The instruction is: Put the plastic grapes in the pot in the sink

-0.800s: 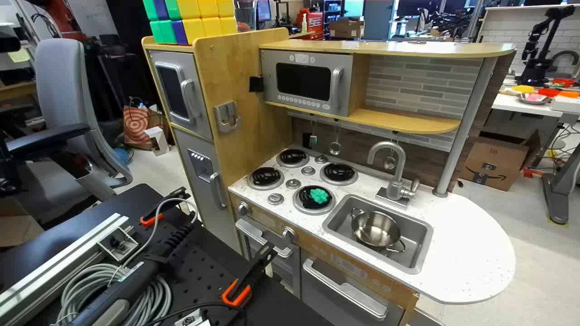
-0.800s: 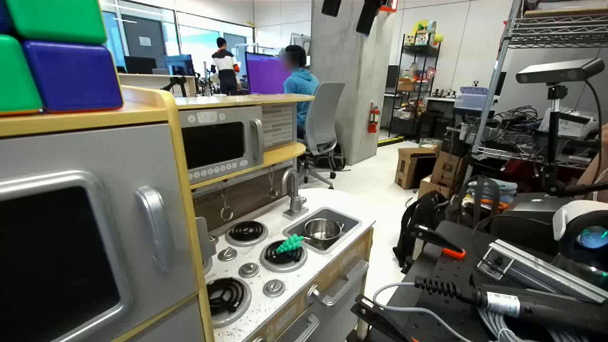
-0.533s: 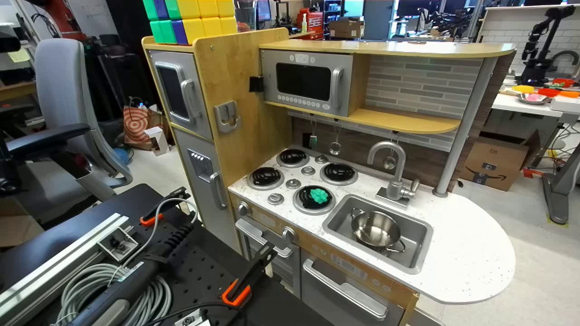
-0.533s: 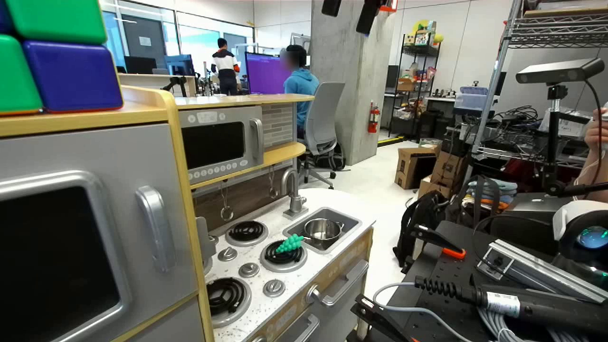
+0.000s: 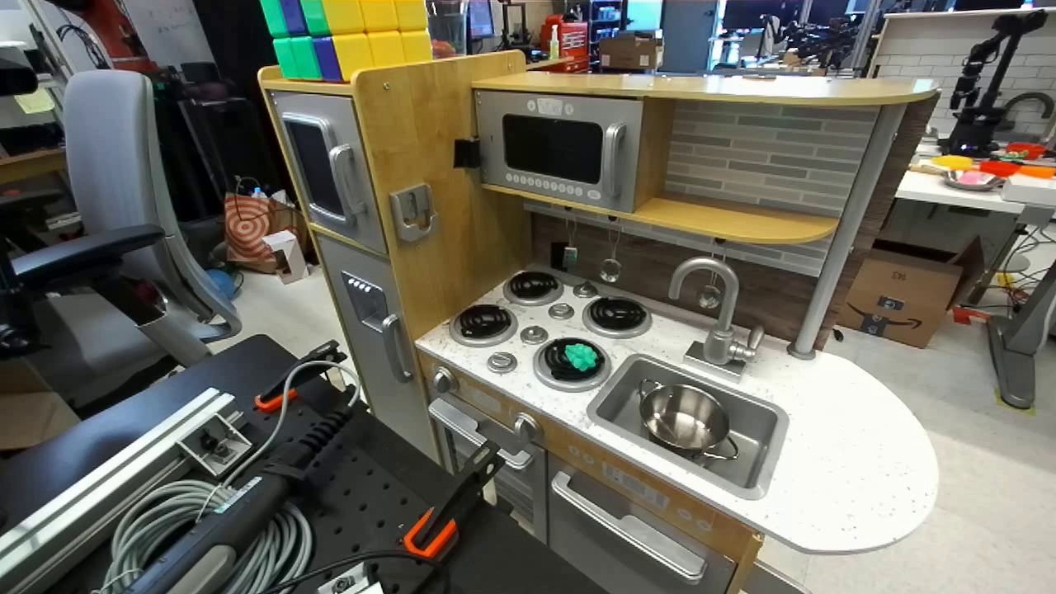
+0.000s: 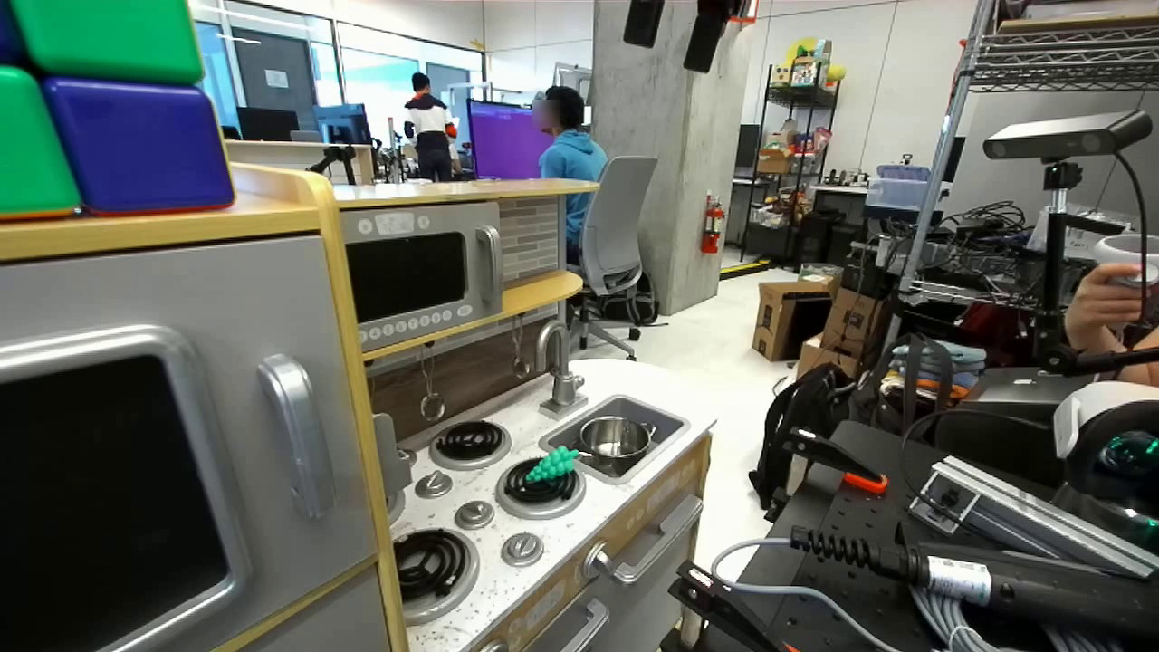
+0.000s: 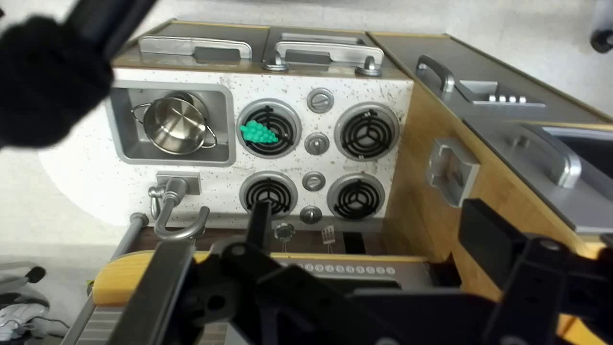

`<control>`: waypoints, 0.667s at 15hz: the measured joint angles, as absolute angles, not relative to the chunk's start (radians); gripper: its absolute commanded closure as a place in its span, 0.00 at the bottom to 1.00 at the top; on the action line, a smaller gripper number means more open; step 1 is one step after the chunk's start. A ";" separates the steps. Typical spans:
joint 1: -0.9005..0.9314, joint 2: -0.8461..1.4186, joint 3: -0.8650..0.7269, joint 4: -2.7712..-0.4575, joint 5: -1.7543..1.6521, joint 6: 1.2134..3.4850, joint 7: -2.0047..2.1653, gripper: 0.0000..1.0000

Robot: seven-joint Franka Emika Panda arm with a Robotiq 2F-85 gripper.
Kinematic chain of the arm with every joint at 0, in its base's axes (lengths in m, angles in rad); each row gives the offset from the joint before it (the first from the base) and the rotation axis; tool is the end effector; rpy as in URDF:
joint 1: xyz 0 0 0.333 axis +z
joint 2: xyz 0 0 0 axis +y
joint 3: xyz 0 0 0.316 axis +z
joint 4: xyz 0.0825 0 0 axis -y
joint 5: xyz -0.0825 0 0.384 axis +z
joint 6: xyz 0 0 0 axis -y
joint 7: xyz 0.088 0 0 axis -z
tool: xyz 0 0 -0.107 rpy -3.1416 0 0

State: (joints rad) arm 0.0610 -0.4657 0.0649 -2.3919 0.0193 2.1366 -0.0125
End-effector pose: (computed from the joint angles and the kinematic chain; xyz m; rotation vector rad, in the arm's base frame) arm 0.4253 0.0569 0.5094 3.1176 0.1966 0.3292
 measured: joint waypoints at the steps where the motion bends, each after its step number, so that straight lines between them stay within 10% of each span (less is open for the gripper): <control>1: 0.061 -0.452 0.068 -2.392 -0.011 2.123 -0.030 0.00; 10: 0.061 -0.207 -0.031 -2.312 -0.023 2.114 -0.555 0.00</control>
